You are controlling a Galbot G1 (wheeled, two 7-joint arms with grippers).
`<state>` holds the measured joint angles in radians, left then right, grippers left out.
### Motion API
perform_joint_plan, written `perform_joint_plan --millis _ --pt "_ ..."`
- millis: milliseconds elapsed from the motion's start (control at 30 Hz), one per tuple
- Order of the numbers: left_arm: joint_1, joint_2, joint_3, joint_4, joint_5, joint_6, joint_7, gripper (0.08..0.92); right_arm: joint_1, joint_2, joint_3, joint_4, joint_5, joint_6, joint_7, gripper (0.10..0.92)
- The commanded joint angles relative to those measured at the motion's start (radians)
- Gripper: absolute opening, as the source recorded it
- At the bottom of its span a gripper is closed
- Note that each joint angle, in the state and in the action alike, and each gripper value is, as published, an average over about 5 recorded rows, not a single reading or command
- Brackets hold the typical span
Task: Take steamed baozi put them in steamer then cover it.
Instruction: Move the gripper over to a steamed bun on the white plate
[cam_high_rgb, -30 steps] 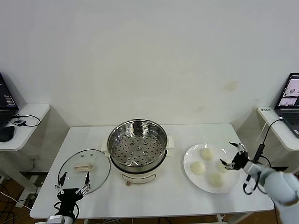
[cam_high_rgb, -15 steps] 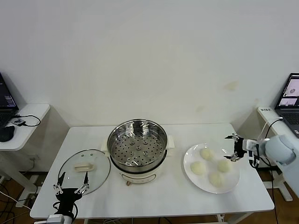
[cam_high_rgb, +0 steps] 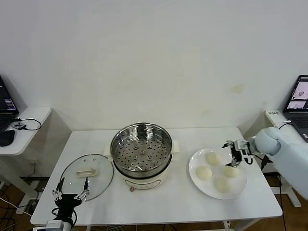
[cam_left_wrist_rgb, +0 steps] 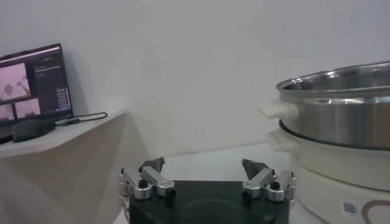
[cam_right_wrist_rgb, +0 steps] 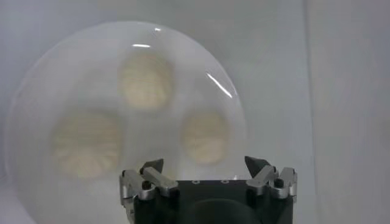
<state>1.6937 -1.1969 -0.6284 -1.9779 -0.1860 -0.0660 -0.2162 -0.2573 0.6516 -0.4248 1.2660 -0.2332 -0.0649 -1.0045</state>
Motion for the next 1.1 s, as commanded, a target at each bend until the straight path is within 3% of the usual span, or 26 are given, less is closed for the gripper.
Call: perform_joint_plan --millis 33,700,1100 --pt "-0.001 0.003 -0.002 0.001 -0.001 0.000 0.001 0.823 0.121 0.096 -0.169 -0.115 -0.055 0.026 -0.027 0.823" --pt "-0.004 0.009 -0.015 0.004 -0.003 -0.005 0.001 0.823 0.111 0.185 -0.151 -0.258 -0.152 0.054 0.026 0.821" --pt "-0.008 0.014 -0.012 0.005 -0.001 -0.007 0.002 0.823 0.098 0.212 -0.142 -0.270 -0.138 0.051 0.039 0.730"
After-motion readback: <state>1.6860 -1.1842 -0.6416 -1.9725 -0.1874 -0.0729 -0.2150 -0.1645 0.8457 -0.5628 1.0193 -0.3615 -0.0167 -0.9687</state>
